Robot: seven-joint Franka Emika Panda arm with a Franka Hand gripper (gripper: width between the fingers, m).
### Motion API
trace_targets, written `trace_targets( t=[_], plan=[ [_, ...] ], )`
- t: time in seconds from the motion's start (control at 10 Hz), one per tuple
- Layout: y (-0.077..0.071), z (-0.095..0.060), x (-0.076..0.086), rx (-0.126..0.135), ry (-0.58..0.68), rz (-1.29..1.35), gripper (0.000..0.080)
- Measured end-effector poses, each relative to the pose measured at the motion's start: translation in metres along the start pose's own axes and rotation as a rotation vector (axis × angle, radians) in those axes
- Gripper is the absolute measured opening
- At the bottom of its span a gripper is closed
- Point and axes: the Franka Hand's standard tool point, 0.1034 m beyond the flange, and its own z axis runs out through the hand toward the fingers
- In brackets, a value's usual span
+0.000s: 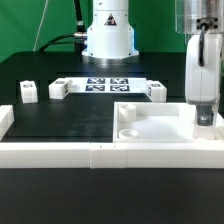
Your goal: Assemble one leg
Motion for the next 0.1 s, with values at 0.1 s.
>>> trace_targets(
  t=[0.1],
  plan=[
    [0.0001,0.0003,0.0001,0.000,0.000,0.000,0.0646]
  ],
)
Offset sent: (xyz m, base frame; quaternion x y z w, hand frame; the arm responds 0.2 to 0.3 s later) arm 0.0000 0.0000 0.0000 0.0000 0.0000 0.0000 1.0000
